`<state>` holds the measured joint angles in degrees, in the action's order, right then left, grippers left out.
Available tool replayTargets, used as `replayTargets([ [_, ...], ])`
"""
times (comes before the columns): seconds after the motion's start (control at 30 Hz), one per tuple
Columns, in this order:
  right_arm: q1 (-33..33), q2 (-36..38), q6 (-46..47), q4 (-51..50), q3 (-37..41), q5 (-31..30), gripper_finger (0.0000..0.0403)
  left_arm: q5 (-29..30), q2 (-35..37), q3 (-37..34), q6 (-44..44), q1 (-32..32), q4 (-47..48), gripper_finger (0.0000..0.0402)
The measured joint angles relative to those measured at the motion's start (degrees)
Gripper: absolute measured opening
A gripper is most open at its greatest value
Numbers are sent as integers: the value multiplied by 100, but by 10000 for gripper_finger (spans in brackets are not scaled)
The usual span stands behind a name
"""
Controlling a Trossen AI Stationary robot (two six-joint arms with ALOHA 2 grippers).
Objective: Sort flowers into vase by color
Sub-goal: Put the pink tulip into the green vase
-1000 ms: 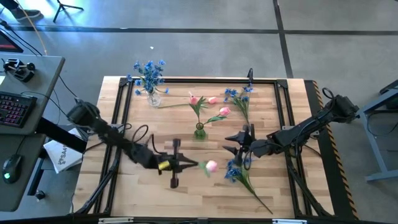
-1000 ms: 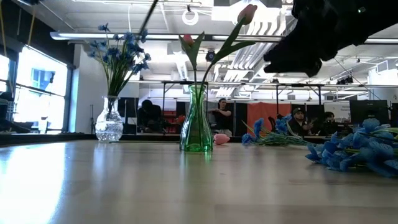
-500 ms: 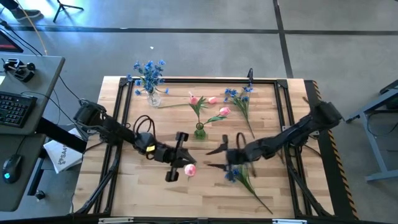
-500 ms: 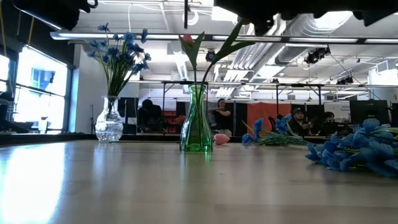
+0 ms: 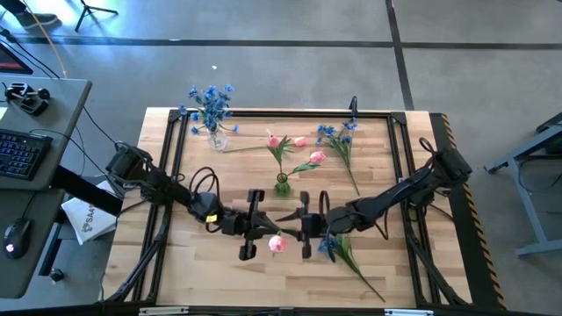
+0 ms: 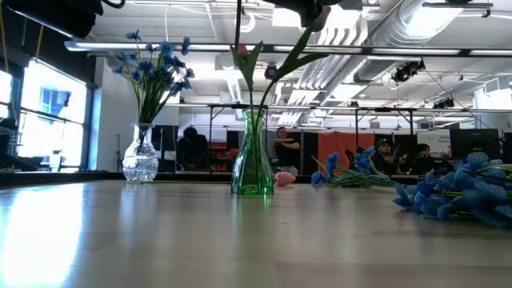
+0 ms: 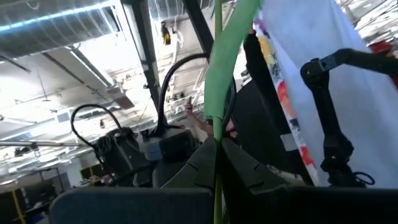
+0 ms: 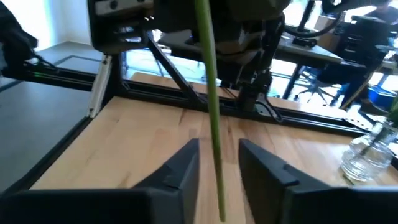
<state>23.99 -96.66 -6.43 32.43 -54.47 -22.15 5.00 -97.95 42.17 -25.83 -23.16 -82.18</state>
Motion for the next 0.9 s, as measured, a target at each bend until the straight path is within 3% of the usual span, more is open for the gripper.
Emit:
replayTargets([
  [0.23,0,0,7,-87,-3,80,9,525,0,0,-82,-59,334,0],
  [0.43,-4,60,407,-611,-3,-54,4,1913,105,9,-46,-261,874,2],
  [0.63,-50,101,979,-1222,-6,-243,2,3121,491,2,-144,-548,2300,40],
  [0.9,-226,122,1454,-1882,-12,-116,1,3342,1096,2,977,-522,3927,104],
])
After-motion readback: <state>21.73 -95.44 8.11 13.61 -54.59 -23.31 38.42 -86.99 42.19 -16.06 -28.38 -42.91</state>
